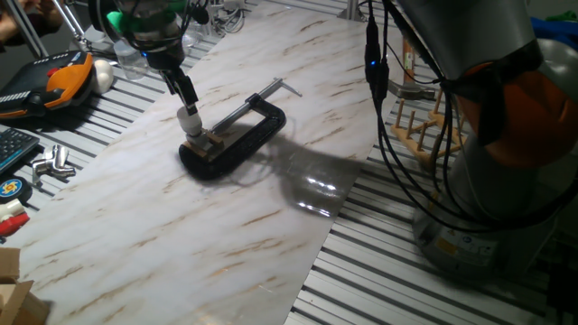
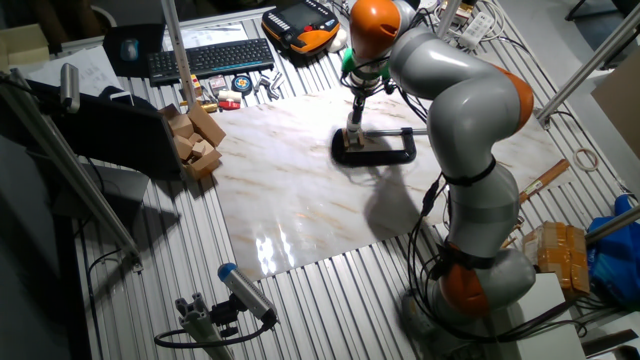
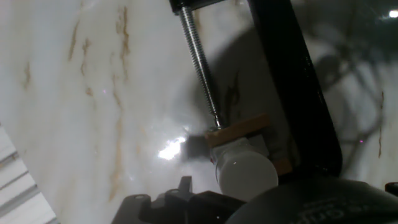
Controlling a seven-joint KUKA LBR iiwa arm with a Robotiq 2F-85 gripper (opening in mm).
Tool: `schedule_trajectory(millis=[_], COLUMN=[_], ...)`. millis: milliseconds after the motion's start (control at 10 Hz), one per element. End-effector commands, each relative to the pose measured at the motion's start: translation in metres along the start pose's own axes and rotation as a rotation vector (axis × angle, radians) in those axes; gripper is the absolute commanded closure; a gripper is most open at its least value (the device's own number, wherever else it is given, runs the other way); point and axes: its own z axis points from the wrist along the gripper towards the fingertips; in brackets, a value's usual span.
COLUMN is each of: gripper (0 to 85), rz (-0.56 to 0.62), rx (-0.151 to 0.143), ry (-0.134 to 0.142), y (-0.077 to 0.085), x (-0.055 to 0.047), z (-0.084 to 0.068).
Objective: Take out the light bulb by rotating it
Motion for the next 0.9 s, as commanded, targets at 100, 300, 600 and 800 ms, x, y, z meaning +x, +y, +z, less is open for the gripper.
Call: schedule_trajectory(millis=[100,300,600,800], gripper=[0.0,0.0,0.0,0.0], rz=[0.573,0.573,0.576,0.578], rx=[0.031,0.027,0.019,0.018], ry=[0.008,0.005,0.002,0.001], y=[0.0,-0.0001,0.0,0.0002], x=[0.0,0.0001,0.0002,0.0004], z=[0.0002,0.0,0.0001,0.0011])
